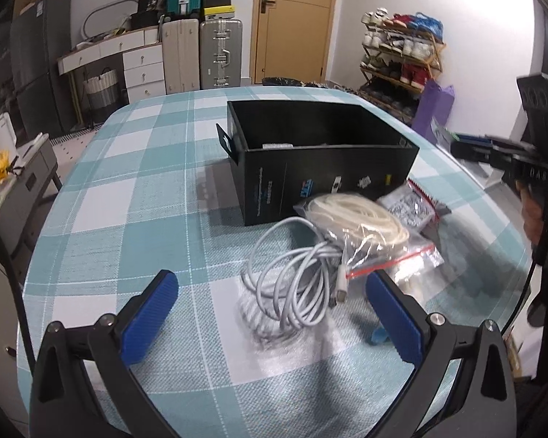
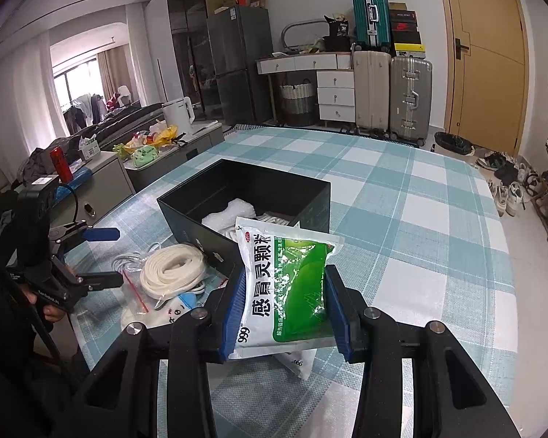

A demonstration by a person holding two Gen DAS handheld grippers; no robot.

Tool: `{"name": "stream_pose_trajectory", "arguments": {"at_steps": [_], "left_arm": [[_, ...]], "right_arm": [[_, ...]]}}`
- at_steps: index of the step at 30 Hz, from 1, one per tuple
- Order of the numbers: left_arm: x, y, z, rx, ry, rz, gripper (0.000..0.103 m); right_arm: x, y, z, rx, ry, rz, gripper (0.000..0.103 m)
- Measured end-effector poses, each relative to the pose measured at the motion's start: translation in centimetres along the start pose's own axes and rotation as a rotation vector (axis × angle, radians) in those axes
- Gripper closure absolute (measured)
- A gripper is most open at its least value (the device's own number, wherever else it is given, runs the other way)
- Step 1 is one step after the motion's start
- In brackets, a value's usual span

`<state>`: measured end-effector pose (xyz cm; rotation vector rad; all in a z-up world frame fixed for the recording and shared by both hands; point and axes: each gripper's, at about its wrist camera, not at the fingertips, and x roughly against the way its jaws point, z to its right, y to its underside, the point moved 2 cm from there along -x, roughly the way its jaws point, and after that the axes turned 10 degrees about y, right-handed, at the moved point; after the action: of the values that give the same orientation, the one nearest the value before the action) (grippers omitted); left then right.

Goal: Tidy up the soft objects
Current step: 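Grasp the coiled white cable with the left tool while the right tool holds the sachet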

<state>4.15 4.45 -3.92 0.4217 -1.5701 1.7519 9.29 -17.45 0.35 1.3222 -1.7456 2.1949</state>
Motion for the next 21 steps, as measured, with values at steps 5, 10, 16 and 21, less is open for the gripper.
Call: {"name": "stream_pose_trajectory", "arguments": {"at_steps": [5,10,16,21], "left_arm": [[-0.6,0.3,0.6,-0.033,-0.004,-0.035,0.0],[-1.8,0.1,1.3,-0.054,-0.029,-0.07,0.0],[-2.8,-0.7,1.0,-0.01,-0.019,-0.102,0.001],[-3.5,-1.0,1.3,-0.015,-0.018,-0.11,0.003]], "right_arm": [[0.1,0.0,-0.2,0.002,-0.004,0.005,0.061],[0.1,0.1,-0.3,0.003,-0.007,0.004,0.061],[0.0,0.1,-0.4,0.005,-0.01,0.003,0.061],[0.0,0.2,-0.4,0.005,-0.012,0.002,0.061]]}}
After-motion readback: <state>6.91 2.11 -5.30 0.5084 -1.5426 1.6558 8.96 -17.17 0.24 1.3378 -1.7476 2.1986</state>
